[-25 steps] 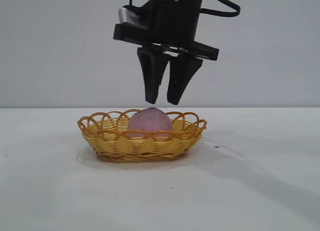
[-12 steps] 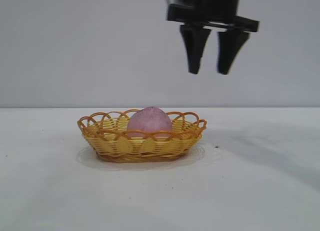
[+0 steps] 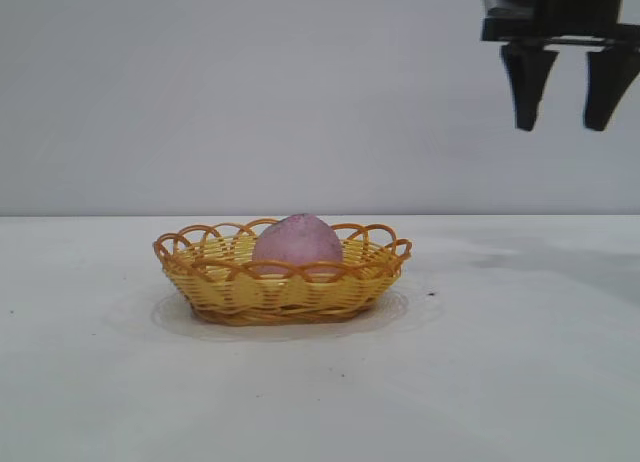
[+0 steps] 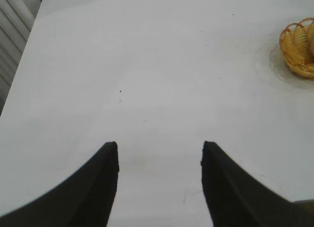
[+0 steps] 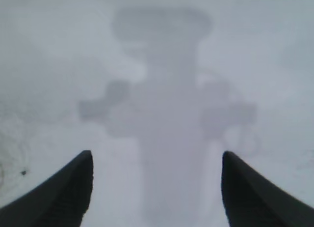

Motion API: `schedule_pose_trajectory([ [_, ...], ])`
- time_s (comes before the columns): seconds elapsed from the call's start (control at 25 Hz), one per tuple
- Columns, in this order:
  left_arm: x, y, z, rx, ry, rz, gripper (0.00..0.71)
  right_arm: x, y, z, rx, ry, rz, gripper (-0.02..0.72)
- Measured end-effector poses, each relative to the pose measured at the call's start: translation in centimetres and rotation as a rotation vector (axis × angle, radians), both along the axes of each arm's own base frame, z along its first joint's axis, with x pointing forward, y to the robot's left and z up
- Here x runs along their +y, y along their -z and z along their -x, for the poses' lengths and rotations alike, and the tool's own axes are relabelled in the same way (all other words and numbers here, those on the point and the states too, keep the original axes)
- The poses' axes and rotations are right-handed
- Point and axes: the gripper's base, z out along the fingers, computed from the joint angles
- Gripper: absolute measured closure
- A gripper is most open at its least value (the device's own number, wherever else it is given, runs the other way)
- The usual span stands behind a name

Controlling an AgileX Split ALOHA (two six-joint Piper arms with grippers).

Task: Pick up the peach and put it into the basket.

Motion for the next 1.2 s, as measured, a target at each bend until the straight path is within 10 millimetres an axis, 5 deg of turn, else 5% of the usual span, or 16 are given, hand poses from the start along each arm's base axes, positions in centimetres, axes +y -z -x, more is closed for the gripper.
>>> schedule_pose_trajectory([
  [0.2,0.0,0.0,0.0,0.000,0.000,0.000,0.373,-2.7,-2.8,0.6,-0.062,0.060,-0.004,0.230],
  [0.56,0.0,0.0,0.0,0.000,0.000,0.000,0.373,-3.3,-10.6,5.0,-0.236,0.068,-0.020,0.230],
  [0.8,0.0,0.0,0.0,0.000,0.000,0.000,0.373,-3.8,-14.5,11.8,-0.308,0.067,-0.027,0.230],
  [1.2,0.0,0.0,0.0,0.000,0.000,0.000,0.373,-4.6,-14.9,24.9,-0.371,0.068,-0.027,0.230],
])
